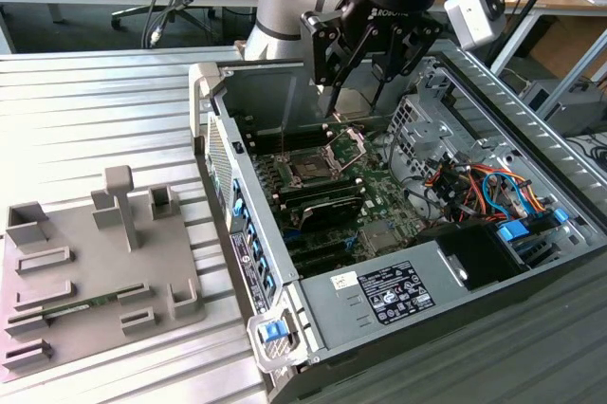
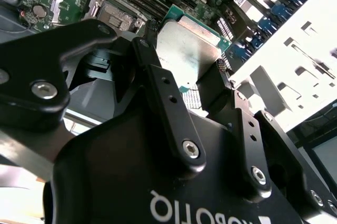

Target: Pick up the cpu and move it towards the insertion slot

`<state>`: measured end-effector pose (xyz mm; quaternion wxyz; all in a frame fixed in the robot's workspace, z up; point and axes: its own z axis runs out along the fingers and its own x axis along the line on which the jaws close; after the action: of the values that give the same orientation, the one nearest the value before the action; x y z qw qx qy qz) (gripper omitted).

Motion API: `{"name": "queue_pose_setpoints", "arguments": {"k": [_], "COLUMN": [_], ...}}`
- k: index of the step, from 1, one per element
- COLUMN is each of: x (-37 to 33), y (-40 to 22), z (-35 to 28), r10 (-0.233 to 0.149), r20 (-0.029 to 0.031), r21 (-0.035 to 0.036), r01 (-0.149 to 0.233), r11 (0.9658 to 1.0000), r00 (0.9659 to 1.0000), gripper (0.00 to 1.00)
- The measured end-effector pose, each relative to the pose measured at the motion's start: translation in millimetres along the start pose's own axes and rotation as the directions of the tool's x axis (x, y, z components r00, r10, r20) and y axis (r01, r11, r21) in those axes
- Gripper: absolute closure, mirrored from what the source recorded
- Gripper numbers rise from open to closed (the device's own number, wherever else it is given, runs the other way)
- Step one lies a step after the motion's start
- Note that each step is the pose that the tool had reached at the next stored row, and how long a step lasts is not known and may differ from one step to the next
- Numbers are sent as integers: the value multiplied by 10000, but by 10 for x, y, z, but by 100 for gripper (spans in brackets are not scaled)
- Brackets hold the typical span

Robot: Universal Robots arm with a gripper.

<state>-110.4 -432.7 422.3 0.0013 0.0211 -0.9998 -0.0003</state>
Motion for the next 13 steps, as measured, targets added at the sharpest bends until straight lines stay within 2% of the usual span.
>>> {"name": "queue_pose_setpoints", "arguments": {"k": [13], "x": [-88], "y": [-3], "z": [11], "r10": [0], "r20": [-1], "r21": [0], "r01": [0], "r11": [10000], "r00": [10000], "gripper": [45]}}
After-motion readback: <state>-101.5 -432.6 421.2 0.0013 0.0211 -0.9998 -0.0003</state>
